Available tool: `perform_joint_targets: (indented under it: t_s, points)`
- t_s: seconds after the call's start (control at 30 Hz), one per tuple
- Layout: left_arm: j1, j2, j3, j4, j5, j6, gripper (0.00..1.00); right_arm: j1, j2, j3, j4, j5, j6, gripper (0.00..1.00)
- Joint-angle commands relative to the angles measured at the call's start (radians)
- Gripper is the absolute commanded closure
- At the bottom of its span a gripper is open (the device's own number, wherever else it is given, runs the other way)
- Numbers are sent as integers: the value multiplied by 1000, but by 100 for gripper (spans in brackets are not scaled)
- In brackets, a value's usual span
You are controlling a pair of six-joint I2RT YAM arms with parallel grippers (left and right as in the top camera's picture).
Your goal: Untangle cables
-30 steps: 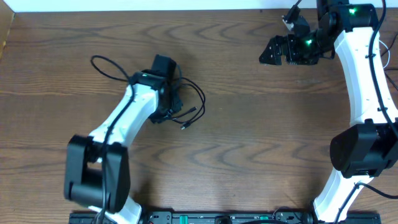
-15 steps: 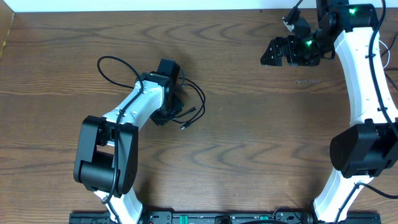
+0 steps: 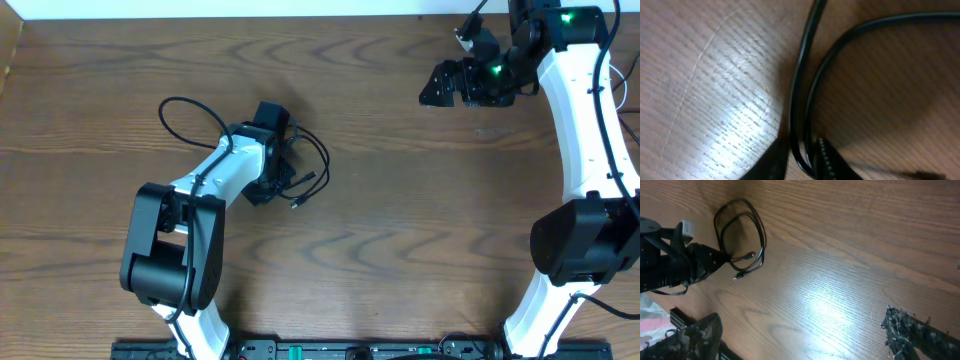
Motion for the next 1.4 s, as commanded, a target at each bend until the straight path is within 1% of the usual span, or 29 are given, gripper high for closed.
perform_joint_targets:
  t_s: [0.0,0.07,0.17,0.3,0.4,0.43,0.47,0.53,0.6,0.7,0.77,0.8,0.87,0.97,1.03,1.07,1.1,1.17,1.2,1.27,1.37]
  points:
    - [-2,16,-23,-7,-18,-5,86,3,-9,-5,-2,-6,-3,1]
    - [-2,16,-34,6,-18,-5,91,3,-9,-5,-1,-7,-3,1]
    - [-4,16,-51,35,-17,28,93,4,-9,-5,-1,-7,-3,1]
    - [-23,-4,-39,84,-2,228,93,10,-9,-5,3,-7,-3,1]
    - [-34,-94,5,90,64,361,93,12,-9,-5,4,-12,-4,1]
    - [-35,-107,9,92,72,377,92,12,-9,-5,4,-17,-5,1]
    - [-38,-164,21,104,108,417,92,12,-9,-5,3,-58,-34,1]
    - [-41,-249,26,133,155,454,93,12,-10,-5,-3,-165,-111,1]
    - [-42,-351,26,162,196,456,93,12,-10,-5,-9,-299,-183,1]
    - [-43,-477,26,185,227,455,92,11,-10,-5,-5,-435,-221,1]
    - [-43,-541,26,191,250,456,93,12,-10,-5,3,-523,-253,1]
    - [-43,-579,26,193,270,456,92,13,-10,-5,7,-582,-290,1]
    - [-43,-625,26,196,299,456,93,17,-10,-5,8,-638,-354,1]
    - [-43,-680,26,211,335,455,93,32,-10,-5,14,-633,-382,1]
    - [-43,-714,26,232,336,426,93,50,-10,-5,14,-590,-411,1]
    - [-42,-729,26,247,336,411,93,61,-10,-5,12,-549,-444,1]
    - [-42,-755,26,281,336,375,93,85,-10,-6,10,-458,-517,1]
    - [-42,-782,26,324,335,333,93,122,-10,-26,23,-365,-563,2]
    - [-40,-793,26,340,335,312,93,143,-10,-44,46,-343,-569,4]
    - [-31,-816,26,364,335,256,92,173,-9,-84,106,-336,-559,5]
    - [-2,-838,26,367,332,181,93,198,-9,-171,254,-342,-449,4]
